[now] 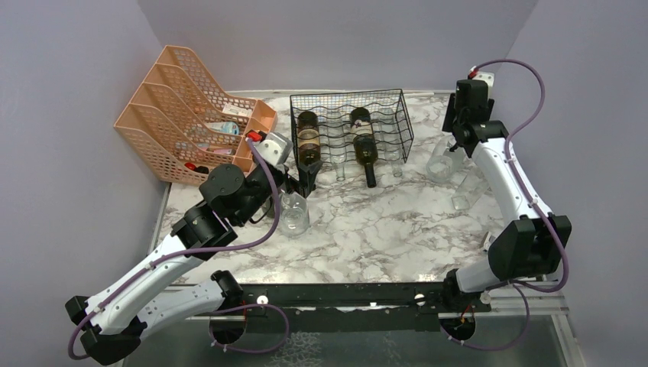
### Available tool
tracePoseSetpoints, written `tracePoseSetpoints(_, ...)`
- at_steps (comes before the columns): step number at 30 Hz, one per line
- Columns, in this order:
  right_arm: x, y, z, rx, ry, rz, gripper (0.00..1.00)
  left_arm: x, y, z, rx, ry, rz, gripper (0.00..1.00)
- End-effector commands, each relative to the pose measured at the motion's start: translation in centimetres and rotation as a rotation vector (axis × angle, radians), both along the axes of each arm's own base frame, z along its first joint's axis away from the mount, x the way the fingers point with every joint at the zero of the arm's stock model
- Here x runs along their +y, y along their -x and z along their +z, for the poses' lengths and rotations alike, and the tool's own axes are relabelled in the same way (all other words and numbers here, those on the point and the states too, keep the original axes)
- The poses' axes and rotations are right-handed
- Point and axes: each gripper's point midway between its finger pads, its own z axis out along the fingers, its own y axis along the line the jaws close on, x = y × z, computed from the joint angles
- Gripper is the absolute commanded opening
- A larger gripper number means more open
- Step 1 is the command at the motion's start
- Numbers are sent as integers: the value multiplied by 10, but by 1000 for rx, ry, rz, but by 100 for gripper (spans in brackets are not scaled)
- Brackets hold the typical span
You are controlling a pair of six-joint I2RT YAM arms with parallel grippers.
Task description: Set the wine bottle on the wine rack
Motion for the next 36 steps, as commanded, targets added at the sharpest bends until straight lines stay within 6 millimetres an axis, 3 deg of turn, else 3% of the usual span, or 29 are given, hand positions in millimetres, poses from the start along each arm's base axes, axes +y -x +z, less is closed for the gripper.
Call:
tracePoseSetpoints(1, 7, -6, -12, 26, -49, 34, 61, 0, 3, 7, -27, 12, -15, 99)
tracePoseSetpoints(10, 4, 2, -44, 94, -82, 6, 50, 0, 3, 6, -28, 9, -14, 99)
tracePoseSetpoints(13, 4, 5, -45, 104, -77, 4, 37, 0, 3, 7, -31, 7, -16, 99)
tracePoseSetpoints(16, -2, 11, -37, 100, -47, -14, 16, 0, 3, 7, -32, 9, -15, 99)
tracePoseSetpoints(20, 4, 28, -27, 90, -70, 9, 5, -2, 4, 8, -43, 16, -25, 99)
tracePoseSetpoints(30, 39, 81, -10, 105, -115, 38, 1, -15, 1, 9, -37, 28, -61, 99)
tracePoseSetpoints(36, 76, 109, 0, 122, -201, 159, 1, -17, 0, 9, -31, 37, -61, 99)
